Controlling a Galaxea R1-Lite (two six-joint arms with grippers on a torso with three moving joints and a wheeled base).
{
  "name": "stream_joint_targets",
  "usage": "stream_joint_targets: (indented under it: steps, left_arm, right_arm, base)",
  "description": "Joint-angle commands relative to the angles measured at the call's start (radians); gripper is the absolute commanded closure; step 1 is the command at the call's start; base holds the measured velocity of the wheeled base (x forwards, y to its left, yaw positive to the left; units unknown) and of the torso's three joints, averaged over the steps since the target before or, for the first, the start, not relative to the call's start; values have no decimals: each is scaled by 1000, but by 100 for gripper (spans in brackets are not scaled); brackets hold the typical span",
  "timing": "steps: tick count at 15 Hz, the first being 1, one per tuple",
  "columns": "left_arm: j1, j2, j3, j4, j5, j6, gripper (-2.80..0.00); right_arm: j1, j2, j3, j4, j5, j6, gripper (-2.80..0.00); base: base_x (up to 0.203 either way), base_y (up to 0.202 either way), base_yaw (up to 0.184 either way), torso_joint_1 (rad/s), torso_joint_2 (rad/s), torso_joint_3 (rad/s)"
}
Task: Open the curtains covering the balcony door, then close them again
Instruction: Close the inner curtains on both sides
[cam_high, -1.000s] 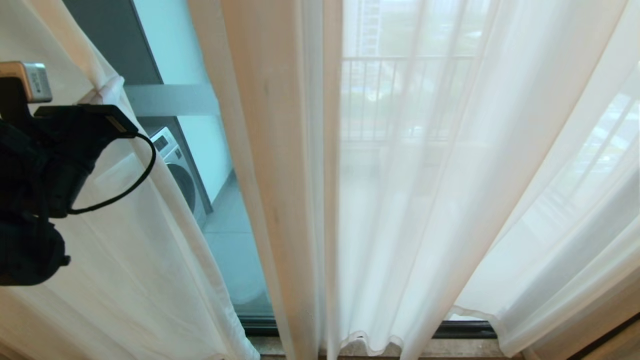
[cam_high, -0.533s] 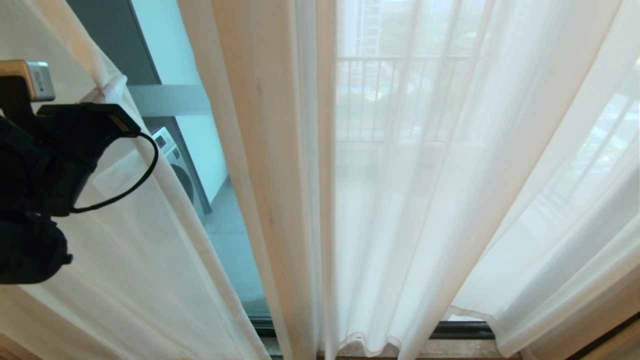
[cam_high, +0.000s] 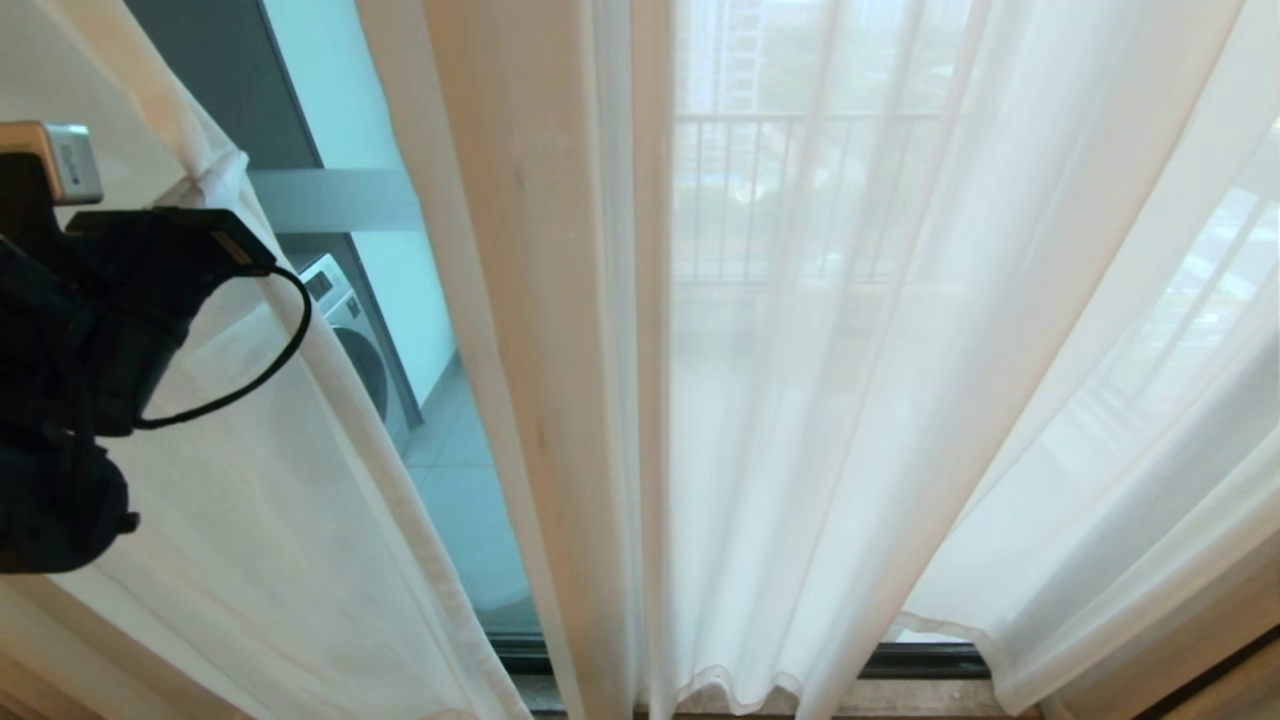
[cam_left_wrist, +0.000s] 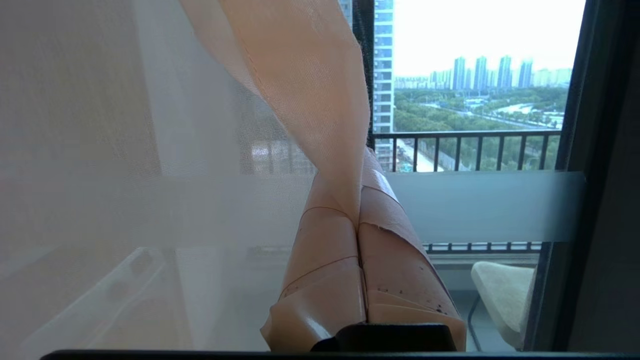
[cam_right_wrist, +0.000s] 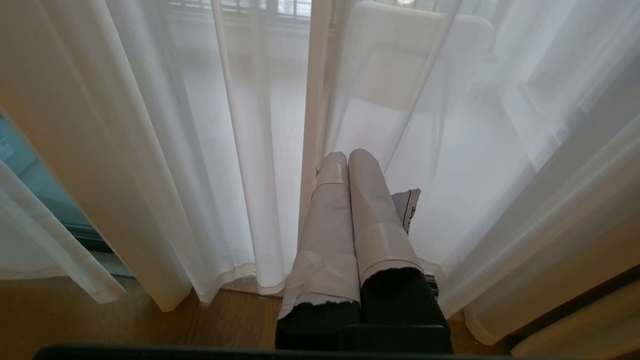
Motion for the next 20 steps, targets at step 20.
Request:
stream_joint_targets:
  steps: [20]
  left_arm:
    - [-288, -101, -135, -13, 16, 39, 0]
  right_arm:
    - [0, 1, 0, 0, 0, -1, 0]
  base:
    - [0, 0, 0, 0, 0, 0]
